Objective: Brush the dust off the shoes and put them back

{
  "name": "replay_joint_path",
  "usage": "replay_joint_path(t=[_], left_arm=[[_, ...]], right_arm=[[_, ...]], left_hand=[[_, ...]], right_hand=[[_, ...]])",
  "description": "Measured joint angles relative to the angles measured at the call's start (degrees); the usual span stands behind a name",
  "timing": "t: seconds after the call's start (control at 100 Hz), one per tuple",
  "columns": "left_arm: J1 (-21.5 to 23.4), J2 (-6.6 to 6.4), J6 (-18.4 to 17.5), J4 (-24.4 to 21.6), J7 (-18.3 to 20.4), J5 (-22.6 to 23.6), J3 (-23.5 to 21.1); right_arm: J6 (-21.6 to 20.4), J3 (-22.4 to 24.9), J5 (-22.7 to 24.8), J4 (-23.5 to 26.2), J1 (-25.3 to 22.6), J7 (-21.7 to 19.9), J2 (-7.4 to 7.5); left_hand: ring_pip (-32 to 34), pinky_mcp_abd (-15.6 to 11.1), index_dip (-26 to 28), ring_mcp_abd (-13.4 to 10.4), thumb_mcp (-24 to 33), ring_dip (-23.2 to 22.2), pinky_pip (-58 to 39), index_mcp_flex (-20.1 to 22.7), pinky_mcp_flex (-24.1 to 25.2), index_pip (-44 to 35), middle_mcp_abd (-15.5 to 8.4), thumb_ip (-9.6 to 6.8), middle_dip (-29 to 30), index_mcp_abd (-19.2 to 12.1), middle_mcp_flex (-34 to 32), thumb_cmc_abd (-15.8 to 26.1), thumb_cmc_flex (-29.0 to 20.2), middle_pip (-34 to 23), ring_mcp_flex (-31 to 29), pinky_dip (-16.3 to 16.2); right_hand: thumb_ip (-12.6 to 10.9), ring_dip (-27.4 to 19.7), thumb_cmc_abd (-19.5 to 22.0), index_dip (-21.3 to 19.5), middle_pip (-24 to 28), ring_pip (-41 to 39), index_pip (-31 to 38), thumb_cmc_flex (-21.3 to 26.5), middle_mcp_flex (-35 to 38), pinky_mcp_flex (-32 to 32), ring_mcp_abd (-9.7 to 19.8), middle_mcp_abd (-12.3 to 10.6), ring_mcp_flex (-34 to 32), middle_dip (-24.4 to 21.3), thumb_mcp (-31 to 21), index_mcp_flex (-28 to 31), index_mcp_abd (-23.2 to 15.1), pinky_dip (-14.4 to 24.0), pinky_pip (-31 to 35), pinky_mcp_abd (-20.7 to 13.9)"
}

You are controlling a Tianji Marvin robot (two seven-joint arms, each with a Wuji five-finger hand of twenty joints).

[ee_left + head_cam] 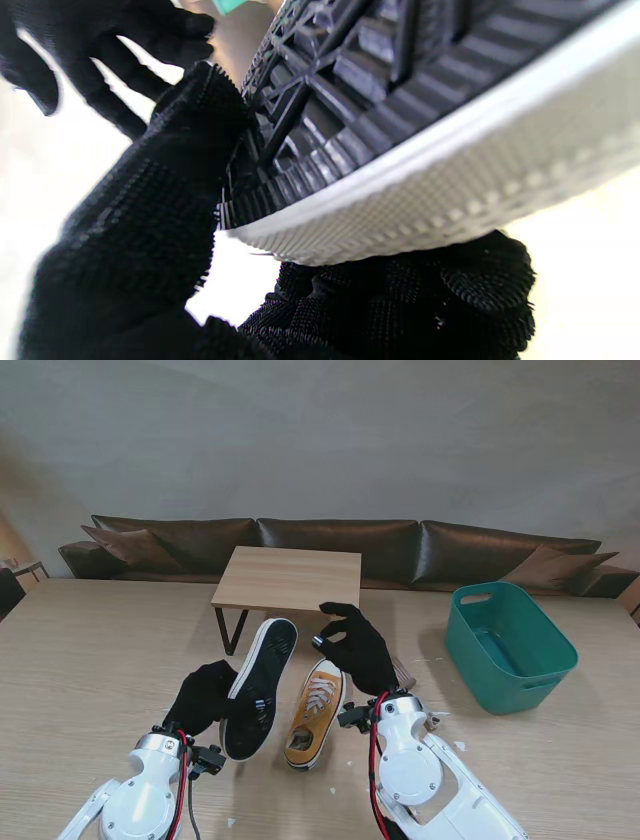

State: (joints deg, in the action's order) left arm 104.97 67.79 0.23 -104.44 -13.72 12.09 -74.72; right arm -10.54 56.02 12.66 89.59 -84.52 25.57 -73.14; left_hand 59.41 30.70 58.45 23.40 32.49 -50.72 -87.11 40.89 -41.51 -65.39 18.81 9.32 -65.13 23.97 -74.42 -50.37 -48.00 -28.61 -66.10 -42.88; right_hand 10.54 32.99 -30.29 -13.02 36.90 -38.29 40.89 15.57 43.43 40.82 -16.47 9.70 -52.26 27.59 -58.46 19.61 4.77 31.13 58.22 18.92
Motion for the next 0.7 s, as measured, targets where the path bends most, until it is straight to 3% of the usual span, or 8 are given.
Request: replay_joint_path(t=[0.16,0.39,0.7], left_arm=[[-1.1,0.18,6.5,1.4,-0.6,1.4,0.6],[-3.8,0.26,12.4,4.8,0.3,2.5,2.1],[-8.3,0.18,16.3,9.3,2.2,3.8,4.9]], right_arm=[[-0.9,1.1,0.0,-0.8,-0.4,-1.2,0.56],[-1.6,2.0,-1.8,-1.9,-1.0,-2.2,0.89],[-2.3,2.5,-3.4,-3.1,-1.2,-2.8,0.92]], left_hand=[[0.0,0.4,-0.4,0.0,0.1,0.2,0.0,0.0,0.0,0.5,0.4,0.0,0.4,0.4,0.0,0.9,0.0,0.3,0.0,0.0],[-1.7,0.7,-1.4,0.4,0.1,0.8,1.3,-0.1,0.0,1.7,0.9,0.12,1.8,0.9,0.0,1.9,-0.6,2.1,0.0,0.1],[-3.6,0.8,-3.4,0.4,-0.2,0.8,2.4,-0.2,0.1,3.6,1.3,0.22,4.5,1.4,0.2,3.7,-1.2,4.9,0.0,0.3]], right_hand=[[0.0,-0.1,0.5,0.0,0.0,0.1,-0.1,0.0,0.0,0.0,0.0,0.0,0.0,0.0,0.1,0.6,0.0,0.0,-0.2,0.0],[0.0,-0.1,0.7,0.0,0.0,0.3,-0.1,0.0,0.0,0.0,0.0,0.0,0.0,0.0,0.1,0.6,0.2,0.0,-0.2,0.0],[0.0,-0.1,0.7,0.0,0.0,0.3,-0.3,0.0,0.1,0.0,0.0,0.0,0.0,0.0,0.1,1.2,0.4,0.1,-0.2,0.0]])
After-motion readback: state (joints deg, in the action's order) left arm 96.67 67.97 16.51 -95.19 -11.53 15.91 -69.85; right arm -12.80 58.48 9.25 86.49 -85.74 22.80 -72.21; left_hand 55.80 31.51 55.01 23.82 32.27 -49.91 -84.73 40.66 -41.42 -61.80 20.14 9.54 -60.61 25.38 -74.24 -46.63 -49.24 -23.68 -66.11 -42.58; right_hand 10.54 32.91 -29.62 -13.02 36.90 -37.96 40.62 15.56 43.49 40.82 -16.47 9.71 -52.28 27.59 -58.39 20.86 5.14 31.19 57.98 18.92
